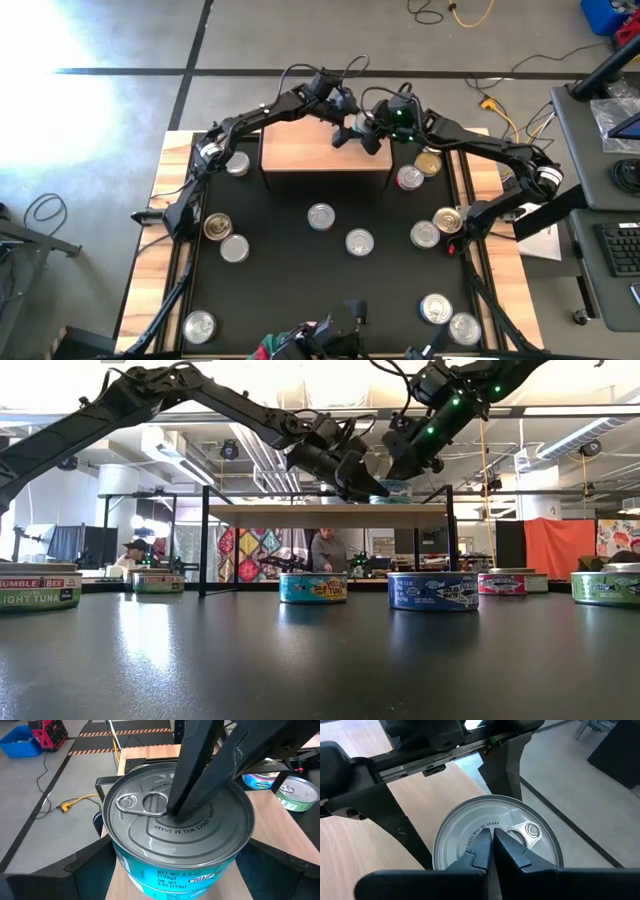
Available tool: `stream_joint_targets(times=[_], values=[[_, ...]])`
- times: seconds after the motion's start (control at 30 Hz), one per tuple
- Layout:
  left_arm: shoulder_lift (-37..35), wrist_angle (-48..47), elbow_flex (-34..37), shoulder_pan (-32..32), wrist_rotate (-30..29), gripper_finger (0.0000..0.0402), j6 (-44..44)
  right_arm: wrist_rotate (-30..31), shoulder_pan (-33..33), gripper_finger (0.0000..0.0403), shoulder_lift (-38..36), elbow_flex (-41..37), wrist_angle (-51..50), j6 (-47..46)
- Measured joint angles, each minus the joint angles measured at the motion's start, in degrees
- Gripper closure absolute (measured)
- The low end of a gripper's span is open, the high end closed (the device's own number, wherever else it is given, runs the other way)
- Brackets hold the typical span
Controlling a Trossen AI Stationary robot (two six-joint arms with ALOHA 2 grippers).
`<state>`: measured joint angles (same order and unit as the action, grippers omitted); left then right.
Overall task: Stack canned seafood by type on shelf
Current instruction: Stack the light blue tuna can on top of the light blue tuna can on the shelf
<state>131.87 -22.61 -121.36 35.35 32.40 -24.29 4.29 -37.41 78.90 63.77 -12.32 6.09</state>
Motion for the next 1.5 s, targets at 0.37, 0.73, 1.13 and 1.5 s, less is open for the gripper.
stream_joint_targets(times=[0.37,0.73,1.13,1.5], values=[[0.1,-0.2,0.0,0.0,-0.3,0.0043,1.0,-0.1,0.0,0.0390,3.1,0.1,0.1,0.7],[0.1,0.6,0.1,-0.1,-1.1,0.0041,3.5,-0.1,-0.1,0.0390,2.1,1.5,-0.7,2.6],[0.1,1.2,0.1,-1.8,-7.8,0.0038,5.7,0.0,-0.2,0.0390,2.2,1.5,-0.4,3.0],[0.1,1.4,0.1,-2.0,-8.3,0.0038,6.4,-0.1,-0.1,0.0390,2.0,1.6,-0.2,3.0]])
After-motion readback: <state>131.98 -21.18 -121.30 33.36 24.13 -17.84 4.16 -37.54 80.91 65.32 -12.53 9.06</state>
